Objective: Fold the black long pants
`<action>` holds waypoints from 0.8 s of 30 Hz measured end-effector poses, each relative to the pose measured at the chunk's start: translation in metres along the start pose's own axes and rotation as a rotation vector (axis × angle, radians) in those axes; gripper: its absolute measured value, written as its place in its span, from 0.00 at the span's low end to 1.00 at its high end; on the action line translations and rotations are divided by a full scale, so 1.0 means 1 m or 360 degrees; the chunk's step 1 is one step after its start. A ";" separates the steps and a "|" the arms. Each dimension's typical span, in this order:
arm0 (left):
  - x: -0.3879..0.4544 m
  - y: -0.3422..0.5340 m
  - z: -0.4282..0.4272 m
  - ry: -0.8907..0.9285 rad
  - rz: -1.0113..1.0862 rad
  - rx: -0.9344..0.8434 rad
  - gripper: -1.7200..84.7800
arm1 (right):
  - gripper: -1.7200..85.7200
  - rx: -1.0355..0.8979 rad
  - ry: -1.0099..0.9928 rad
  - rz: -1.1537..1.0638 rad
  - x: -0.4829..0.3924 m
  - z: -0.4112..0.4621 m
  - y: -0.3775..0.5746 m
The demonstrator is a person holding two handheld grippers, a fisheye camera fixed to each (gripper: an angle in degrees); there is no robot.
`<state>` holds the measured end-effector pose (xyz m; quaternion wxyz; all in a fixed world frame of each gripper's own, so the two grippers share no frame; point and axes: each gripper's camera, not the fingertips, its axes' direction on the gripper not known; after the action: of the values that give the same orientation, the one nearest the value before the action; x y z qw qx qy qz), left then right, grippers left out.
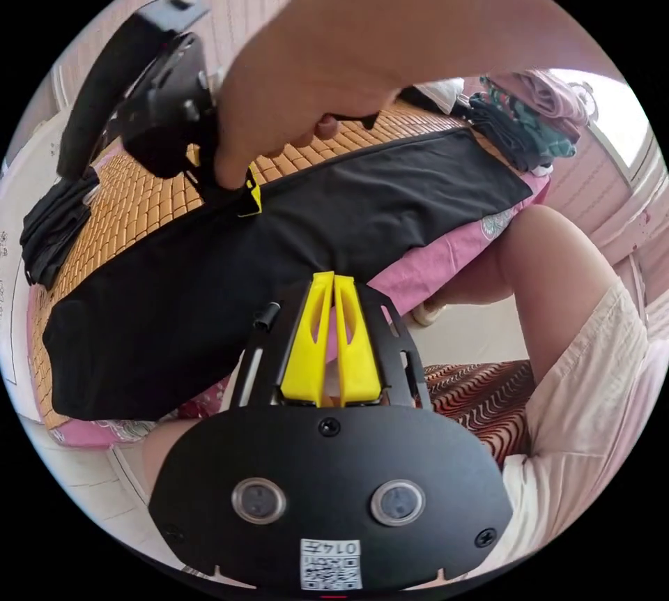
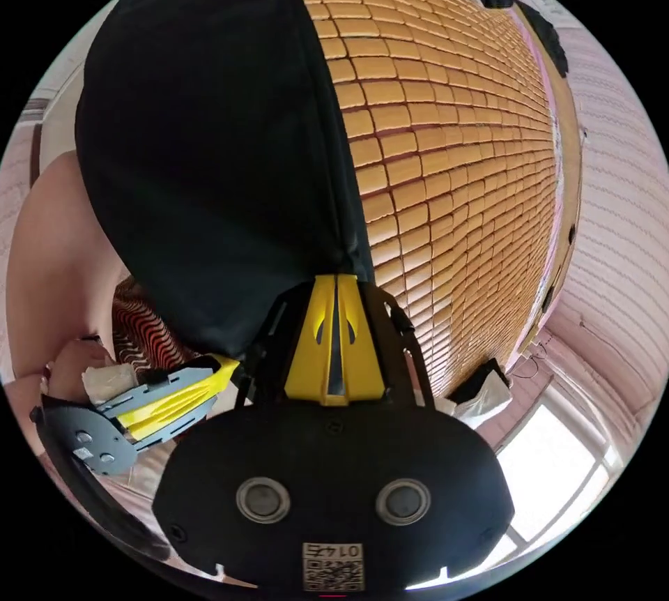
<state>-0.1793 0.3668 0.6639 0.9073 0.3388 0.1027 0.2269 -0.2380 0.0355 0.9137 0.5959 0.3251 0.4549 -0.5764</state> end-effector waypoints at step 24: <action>-0.061 -0.032 -0.067 0.0253 -0.0263 0.0265 0.01 | 0.17 0.0612 -0.0956 0.2304 0.147 0.129 0.742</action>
<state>-0.2449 0.3538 0.5942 0.8806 0.3844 0.2202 0.1682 0.5012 -0.0473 0.7259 0.8519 0.4672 -0.1553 -0.1784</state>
